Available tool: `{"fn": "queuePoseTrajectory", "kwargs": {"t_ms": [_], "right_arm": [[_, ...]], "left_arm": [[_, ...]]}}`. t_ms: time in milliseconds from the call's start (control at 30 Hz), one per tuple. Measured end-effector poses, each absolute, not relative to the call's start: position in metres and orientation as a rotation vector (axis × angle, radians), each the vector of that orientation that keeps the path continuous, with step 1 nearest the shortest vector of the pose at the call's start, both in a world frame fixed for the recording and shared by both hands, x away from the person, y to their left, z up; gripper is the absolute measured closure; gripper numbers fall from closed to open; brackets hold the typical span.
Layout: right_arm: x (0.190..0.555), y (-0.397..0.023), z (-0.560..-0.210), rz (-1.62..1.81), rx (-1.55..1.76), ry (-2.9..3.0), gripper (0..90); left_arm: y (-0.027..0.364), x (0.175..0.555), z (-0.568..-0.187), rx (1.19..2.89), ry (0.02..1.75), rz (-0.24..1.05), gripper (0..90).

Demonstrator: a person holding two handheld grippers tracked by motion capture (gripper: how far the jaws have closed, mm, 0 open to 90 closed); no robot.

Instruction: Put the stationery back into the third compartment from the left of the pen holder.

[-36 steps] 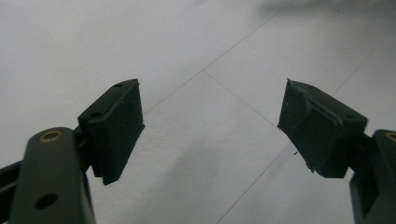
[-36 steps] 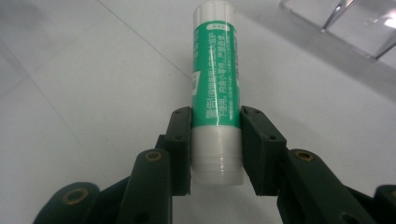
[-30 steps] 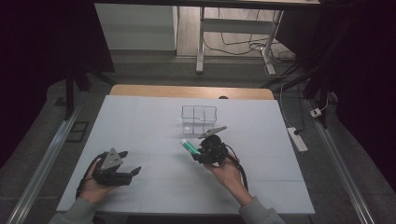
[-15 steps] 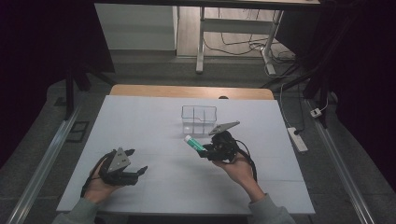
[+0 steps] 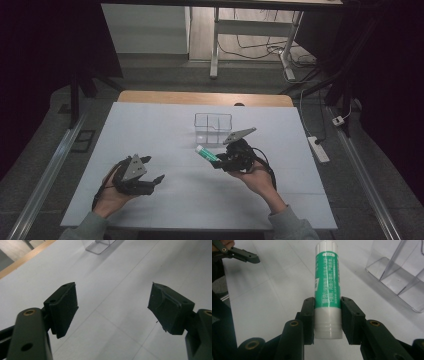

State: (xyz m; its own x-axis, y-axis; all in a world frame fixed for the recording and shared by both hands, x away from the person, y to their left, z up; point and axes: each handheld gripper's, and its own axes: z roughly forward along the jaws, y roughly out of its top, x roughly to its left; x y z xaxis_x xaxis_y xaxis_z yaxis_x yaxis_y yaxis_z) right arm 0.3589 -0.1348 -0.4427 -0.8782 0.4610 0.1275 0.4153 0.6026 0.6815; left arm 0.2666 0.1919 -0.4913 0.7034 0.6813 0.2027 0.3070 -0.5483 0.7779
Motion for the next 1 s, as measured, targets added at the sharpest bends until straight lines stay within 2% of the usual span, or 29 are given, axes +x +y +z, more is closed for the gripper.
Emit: {"fn": "queuePoseTrajectory", "kwargs": {"t_ms": [1000], "right_arm": [[0.364, -0.121, -0.458, 1.063, 0.715, 2.884, 64.4]], "left_arm": [[0.136, 0.287, -0.482, 2.268, 0.521, 0.619, 23.0]]}}
